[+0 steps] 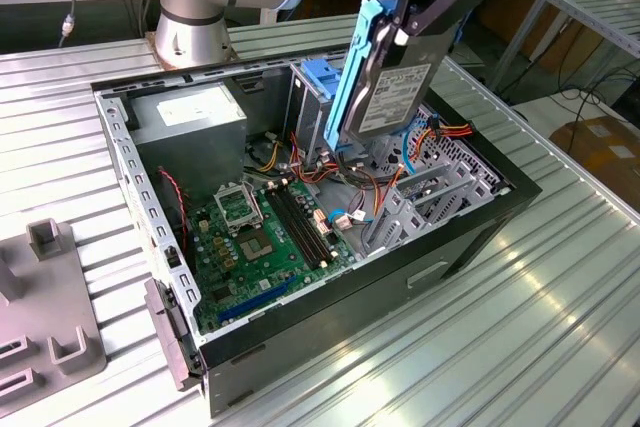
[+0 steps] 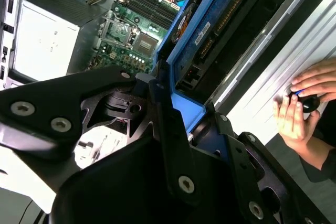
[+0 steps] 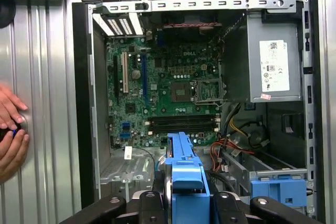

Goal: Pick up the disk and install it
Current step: 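Insert the disk into the insertion slot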

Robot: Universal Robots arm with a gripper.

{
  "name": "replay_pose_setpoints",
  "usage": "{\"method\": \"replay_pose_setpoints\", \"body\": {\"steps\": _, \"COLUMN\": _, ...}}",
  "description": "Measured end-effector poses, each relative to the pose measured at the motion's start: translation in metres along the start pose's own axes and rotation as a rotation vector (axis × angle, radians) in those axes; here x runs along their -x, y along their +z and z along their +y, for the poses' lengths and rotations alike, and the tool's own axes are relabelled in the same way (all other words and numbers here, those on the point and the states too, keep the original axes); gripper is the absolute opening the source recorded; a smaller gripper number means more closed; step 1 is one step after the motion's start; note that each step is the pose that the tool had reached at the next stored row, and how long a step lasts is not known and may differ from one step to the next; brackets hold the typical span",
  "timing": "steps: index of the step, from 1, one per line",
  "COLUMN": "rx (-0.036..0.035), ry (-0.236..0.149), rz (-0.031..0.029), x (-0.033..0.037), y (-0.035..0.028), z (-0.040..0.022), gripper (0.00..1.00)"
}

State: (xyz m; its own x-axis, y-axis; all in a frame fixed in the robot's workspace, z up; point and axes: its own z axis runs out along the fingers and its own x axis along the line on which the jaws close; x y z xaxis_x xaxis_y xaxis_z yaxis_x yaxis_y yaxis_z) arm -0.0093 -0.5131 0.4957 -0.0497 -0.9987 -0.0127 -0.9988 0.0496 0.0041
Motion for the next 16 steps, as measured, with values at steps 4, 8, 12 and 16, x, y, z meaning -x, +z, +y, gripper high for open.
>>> {"method": "replay_pose_setpoints", "body": {"steps": 4, "rx": 0.0, "ry": 0.001, "rz": 0.0, "x": -0.004, "y": 0.0007, "z": -0.0057, "gripper": 0.37}}
{"method": "replay_pose_setpoints", "body": {"steps": 8, "rx": 0.0, "ry": 0.002, "rz": -0.0001, "x": -0.0069, "y": 0.0017, "z": -0.0155, "gripper": 0.37}}
{"method": "replay_pose_setpoints", "body": {"steps": 12, "rx": -0.0001, "ry": 0.002, "rz": -0.0001, "x": -0.0085, "y": 0.0022, "z": -0.0235, "gripper": 0.37}}
{"method": "replay_pose_setpoints", "body": {"steps": 16, "rx": 0.0, "ry": 0.003, "rz": 0.0001, "x": -0.0114, "y": 0.0022, "z": -0.0265, "gripper": 0.37}}
